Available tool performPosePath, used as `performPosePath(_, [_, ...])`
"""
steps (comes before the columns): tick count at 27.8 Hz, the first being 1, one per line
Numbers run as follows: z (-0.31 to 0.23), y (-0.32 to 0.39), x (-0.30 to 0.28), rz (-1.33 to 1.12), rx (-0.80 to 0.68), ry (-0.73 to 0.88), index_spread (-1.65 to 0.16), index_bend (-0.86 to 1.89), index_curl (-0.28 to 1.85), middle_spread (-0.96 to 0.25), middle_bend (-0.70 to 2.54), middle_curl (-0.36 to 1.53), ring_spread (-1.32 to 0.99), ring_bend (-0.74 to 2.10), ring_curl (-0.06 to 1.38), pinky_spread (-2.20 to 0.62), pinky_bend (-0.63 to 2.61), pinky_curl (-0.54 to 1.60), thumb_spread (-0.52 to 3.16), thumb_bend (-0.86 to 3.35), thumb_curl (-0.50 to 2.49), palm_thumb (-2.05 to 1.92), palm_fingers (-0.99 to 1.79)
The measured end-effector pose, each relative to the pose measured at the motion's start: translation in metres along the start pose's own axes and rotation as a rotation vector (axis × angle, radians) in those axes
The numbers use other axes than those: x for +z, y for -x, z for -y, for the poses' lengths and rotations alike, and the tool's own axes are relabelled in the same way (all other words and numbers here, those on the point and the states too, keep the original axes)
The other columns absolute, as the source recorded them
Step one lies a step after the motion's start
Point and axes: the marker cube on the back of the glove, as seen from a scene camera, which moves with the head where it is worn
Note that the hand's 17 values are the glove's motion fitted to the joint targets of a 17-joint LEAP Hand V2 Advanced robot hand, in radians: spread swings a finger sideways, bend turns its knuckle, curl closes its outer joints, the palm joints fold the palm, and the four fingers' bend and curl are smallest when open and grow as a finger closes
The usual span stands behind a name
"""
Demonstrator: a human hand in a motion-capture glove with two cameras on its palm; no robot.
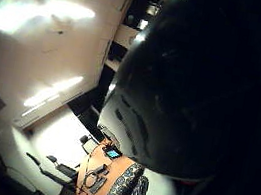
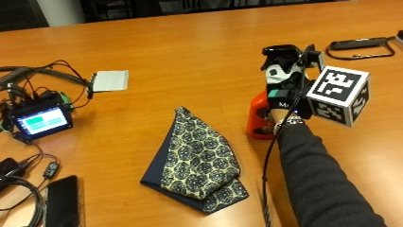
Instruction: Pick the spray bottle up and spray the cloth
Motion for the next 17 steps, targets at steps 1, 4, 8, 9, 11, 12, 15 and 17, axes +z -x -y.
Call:
performPosePath(1, [-0.002,-0.003,0.0,-0.005,0.003,0.008,-0.27,0.24,0.49,-0.22,0.49,0.51,-0.21,0.64,0.48,-0.3,0.53,0.46,0.45,-0.03,0.64,0.97,1.41])
performPosePath(4, [-0.007,-0.012,-0.001,-0.03,0.006,0.028,-0.27,0.25,0.5,-0.22,0.5,0.52,-0.21,0.66,0.48,-0.3,0.53,0.46,0.43,-0.03,0.65,0.97,1.4])
performPosePath(8, [-0.008,-0.012,-0.005,-0.08,-0.028,0.056,-0.27,0.25,0.51,-0.22,0.51,0.52,-0.21,0.67,0.49,-0.3,0.54,0.46,0.42,-0.03,0.67,0.97,1.38])
performPosePath(9, [-0.007,-0.01,-0.005,-0.096,-0.045,0.065,-0.27,0.25,0.52,-0.22,0.51,0.52,-0.21,0.67,0.49,-0.3,0.54,0.46,0.41,-0.03,0.67,0.97,1.38])
performPosePath(11, [-0.005,-0.004,-0.004,-0.129,-0.085,0.089,-0.27,0.26,0.52,-0.21,0.51,0.52,-0.21,0.67,0.49,-0.3,0.54,0.46,0.41,-0.03,0.68,0.97,1.38])
performPosePath(12, [-0.003,0.0,-0.003,-0.145,-0.104,0.105,-0.27,0.26,0.53,-0.21,0.51,0.52,-0.21,0.67,0.49,-0.3,0.54,0.46,0.41,-0.03,0.68,0.97,1.38])
performPosePath(15, [0.0,0.008,0.0,-0.195,-0.163,0.159,-0.27,0.26,0.53,-0.2,0.51,0.52,-0.21,0.68,0.49,-0.3,0.54,0.46,0.4,-0.03,0.69,0.96,1.38])
performPosePath(17, [0.0,0.012,0.001,-0.23,-0.205,0.196,-0.27,0.27,0.54,-0.2,0.52,0.53,-0.21,0.68,0.49,-0.3,0.54,0.46,0.4,-0.03,0.7,0.96,1.37])
